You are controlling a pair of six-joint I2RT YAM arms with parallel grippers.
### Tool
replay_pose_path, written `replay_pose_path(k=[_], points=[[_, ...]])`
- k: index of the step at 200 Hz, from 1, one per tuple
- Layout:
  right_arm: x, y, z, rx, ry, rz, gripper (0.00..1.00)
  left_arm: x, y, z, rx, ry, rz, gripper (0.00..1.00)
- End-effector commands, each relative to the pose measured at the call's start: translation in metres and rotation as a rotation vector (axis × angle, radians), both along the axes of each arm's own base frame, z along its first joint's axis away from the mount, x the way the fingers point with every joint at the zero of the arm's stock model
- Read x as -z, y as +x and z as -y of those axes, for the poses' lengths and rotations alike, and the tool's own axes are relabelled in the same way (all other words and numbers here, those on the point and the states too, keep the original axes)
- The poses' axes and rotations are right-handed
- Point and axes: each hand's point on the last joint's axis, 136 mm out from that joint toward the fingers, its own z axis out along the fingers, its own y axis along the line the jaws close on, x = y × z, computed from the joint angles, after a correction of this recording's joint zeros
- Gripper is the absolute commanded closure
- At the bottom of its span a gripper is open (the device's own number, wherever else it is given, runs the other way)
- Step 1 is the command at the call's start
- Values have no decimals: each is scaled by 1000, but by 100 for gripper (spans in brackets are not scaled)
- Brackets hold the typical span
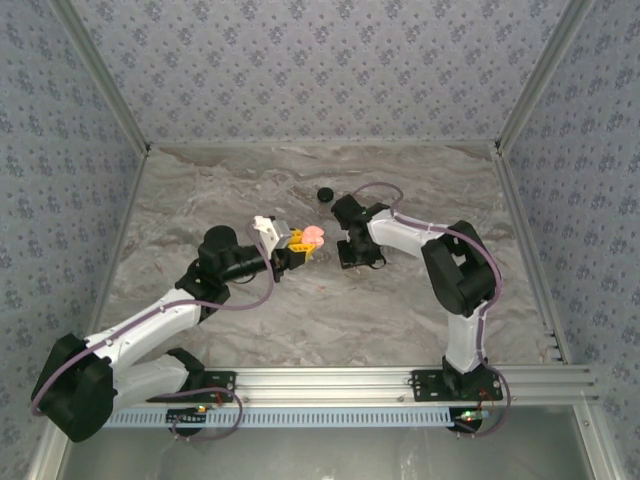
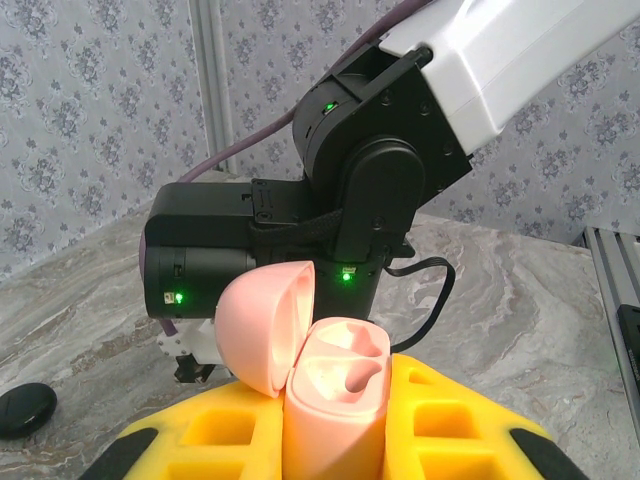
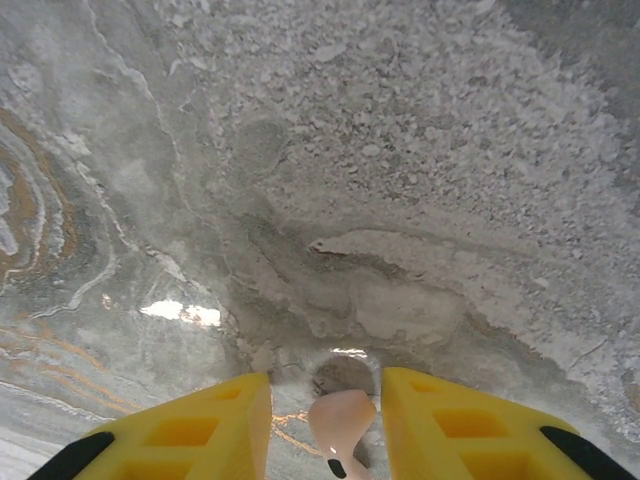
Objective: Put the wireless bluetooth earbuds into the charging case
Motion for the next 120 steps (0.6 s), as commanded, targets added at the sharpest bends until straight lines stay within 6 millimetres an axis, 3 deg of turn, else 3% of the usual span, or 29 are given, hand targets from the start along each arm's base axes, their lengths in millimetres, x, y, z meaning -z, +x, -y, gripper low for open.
replay_pose_path(k=[1, 120], points=[[0, 0, 4, 11, -43, -10, 65, -10, -1, 4, 16, -12, 20, 93], [5, -6, 5, -9, -75, -44, 68, -9, -1, 4, 16, -12, 15, 93]])
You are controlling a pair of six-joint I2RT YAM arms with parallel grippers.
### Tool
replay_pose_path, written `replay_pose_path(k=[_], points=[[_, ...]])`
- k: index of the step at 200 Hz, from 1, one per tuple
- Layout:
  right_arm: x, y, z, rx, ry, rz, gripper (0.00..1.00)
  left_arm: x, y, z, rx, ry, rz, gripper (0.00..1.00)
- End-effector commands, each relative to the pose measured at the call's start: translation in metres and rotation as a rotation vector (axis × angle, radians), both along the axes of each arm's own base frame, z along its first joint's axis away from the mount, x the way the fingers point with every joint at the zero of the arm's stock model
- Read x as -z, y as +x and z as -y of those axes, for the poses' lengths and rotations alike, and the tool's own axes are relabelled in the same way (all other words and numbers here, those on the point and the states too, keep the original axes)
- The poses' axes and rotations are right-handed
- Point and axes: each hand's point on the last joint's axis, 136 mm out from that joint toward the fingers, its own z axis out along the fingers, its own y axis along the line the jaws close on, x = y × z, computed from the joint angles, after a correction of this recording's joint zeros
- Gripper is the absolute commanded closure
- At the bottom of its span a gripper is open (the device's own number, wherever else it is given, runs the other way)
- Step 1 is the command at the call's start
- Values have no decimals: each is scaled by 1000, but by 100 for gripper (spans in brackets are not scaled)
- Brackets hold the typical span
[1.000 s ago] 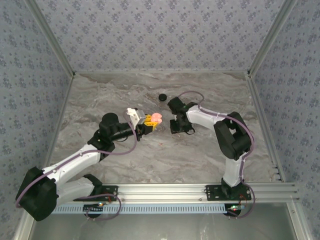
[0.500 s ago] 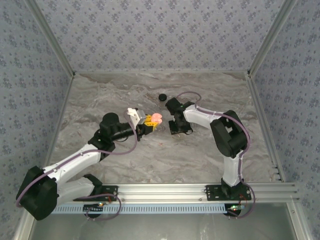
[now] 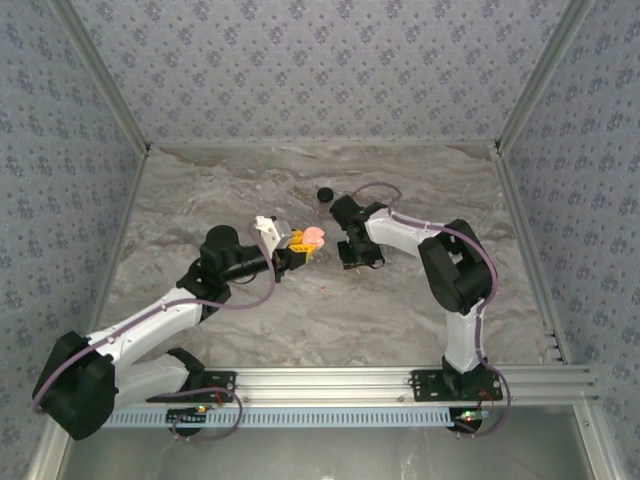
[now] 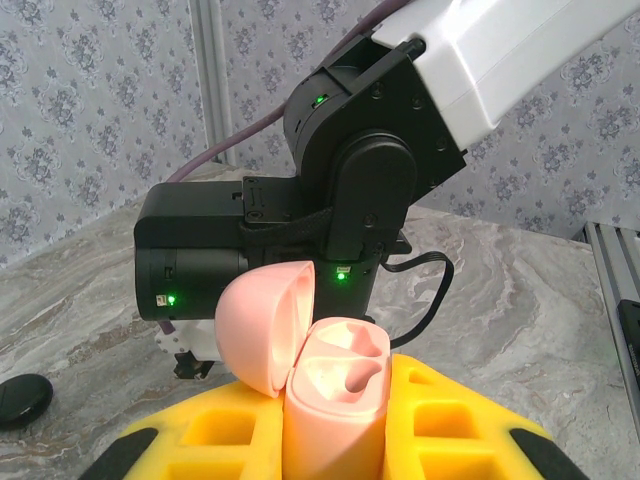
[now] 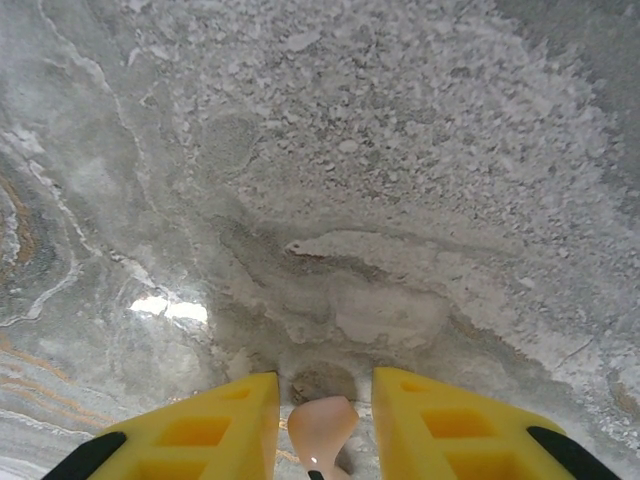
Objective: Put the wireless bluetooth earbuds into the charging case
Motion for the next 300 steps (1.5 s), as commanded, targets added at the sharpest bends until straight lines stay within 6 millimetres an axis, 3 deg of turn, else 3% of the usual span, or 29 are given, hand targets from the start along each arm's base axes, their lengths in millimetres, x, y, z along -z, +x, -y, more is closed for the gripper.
replay_pose_path(k=[1, 53, 130, 185, 233, 300], points=[[2, -6, 2, -9, -38, -32, 68, -13, -2, 4, 16, -20, 28, 93], [-1, -8, 1, -25, -44, -33, 68, -12, -2, 4, 15, -19, 25, 93], [13, -5, 7, -4, -66, -50, 69, -14, -2, 3, 14, -20, 28, 93], [19, -6, 10, 5, -62, -61, 75, -14, -3, 3, 15, -20, 22, 93], [7, 1, 11, 18, -16, -12, 78, -11, -2, 2, 9, -14, 13, 93], [-14, 8, 15, 38, 71, 68, 78, 11, 14, -1, -71, 26, -44, 93]])
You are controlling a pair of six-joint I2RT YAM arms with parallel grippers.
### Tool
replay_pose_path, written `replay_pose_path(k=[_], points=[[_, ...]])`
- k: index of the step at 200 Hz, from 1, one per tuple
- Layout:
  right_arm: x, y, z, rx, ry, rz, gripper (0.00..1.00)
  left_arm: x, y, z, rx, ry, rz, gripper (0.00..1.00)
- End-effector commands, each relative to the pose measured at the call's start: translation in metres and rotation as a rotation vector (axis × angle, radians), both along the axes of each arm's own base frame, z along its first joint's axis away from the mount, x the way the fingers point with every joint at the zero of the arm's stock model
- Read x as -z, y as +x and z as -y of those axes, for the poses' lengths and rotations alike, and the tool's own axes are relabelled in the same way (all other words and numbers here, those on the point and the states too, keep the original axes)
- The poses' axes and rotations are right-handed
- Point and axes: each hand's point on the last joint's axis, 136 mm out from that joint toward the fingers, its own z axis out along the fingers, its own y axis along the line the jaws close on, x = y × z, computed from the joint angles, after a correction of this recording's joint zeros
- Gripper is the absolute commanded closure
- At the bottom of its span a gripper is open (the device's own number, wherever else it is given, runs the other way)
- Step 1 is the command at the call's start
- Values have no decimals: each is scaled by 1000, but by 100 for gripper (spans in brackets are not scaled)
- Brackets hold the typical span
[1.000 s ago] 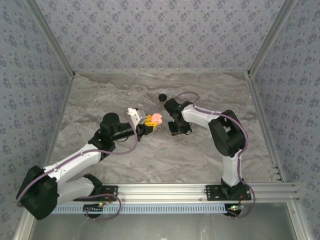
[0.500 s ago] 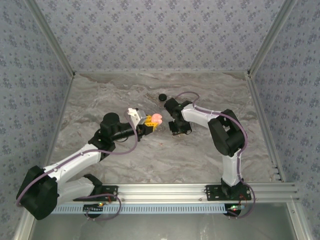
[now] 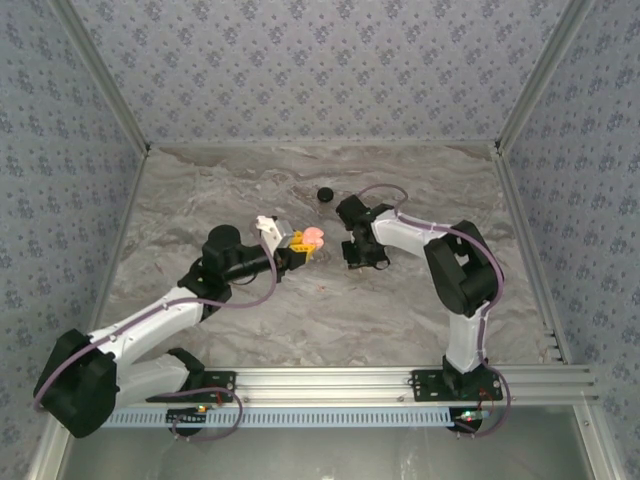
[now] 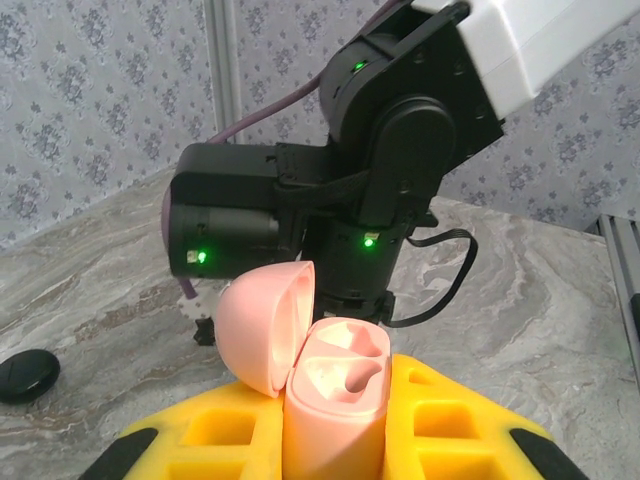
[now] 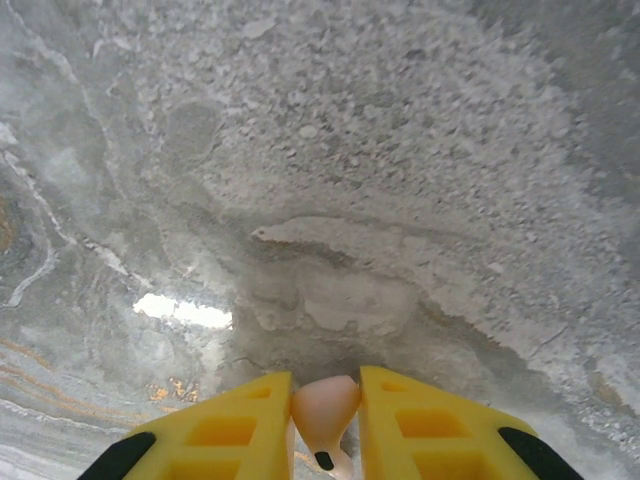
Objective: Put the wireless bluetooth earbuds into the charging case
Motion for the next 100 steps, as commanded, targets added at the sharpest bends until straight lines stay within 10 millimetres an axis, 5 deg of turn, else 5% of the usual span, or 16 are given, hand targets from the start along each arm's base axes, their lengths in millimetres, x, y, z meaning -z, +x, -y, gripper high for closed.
replay_pose_path(k=[1, 100], points=[[-13, 7, 5, 11, 31, 57, 78, 0, 8, 1, -38, 1, -13, 93], [-68, 7, -8, -22, 333, 201, 78, 28, 35, -2, -176, -63, -101, 93]])
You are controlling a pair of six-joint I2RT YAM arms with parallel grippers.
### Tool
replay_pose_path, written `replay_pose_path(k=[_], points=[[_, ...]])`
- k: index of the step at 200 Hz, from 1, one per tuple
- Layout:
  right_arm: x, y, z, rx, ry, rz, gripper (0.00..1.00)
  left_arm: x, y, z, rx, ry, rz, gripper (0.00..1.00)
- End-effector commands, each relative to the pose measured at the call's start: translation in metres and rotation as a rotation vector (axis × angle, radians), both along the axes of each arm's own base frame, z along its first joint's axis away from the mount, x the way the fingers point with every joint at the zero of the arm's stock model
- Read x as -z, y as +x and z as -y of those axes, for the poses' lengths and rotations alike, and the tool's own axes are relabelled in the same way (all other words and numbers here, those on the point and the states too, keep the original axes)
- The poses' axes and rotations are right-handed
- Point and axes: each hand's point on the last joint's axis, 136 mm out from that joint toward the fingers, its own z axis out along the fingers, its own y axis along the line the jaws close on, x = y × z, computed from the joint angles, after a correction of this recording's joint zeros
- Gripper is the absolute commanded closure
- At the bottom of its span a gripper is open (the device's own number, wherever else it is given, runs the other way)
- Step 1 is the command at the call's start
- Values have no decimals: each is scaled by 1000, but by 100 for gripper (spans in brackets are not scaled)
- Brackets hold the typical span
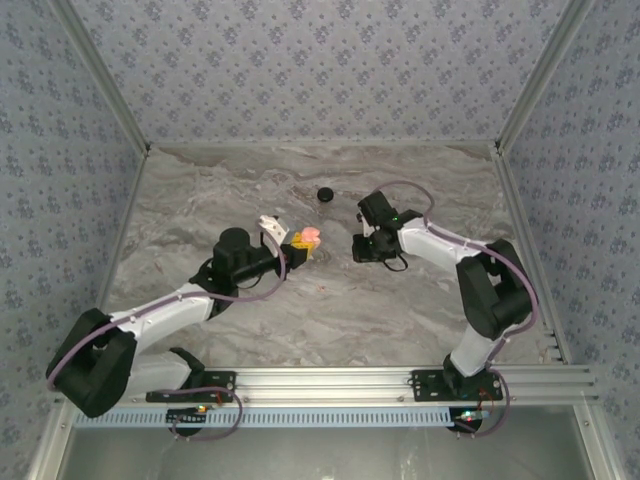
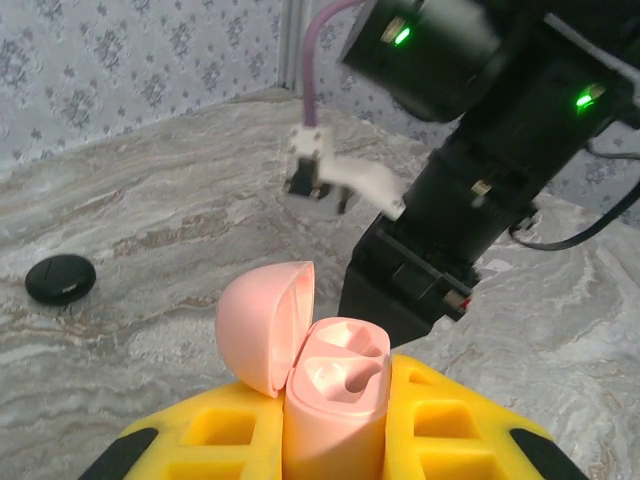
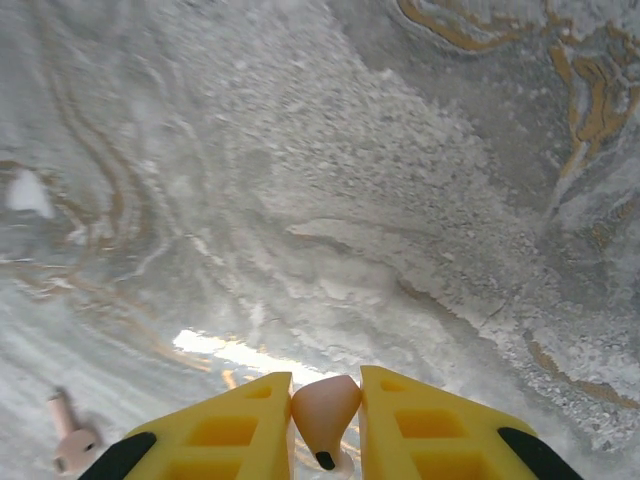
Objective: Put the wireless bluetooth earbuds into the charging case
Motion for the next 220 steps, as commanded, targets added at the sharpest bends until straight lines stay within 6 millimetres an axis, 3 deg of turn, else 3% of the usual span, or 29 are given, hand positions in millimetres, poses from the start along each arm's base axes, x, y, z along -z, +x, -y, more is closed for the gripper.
replay_pose_path(k=[1, 36, 113, 171, 218, 220], points=[[-24, 4, -11, -30, 110, 65, 78, -16, 7, 2, -37, -74, 35, 93], [-53, 4, -22, -59, 210, 123, 78, -13, 13, 3, -63, -87, 29, 93], [-135, 2, -53, -151, 445, 263, 77, -12, 18, 2, -95, -111, 41, 93], [-173, -9, -73, -237, 483, 325, 76, -14, 20, 2, -106, -121, 58, 93], [-186, -17, -88, -282, 499, 349, 76, -15, 20, 4, -100, -135, 65, 93], [-197, -15, -90, -285, 510, 373, 76, -16, 20, 4, -99, -137, 68, 93]])
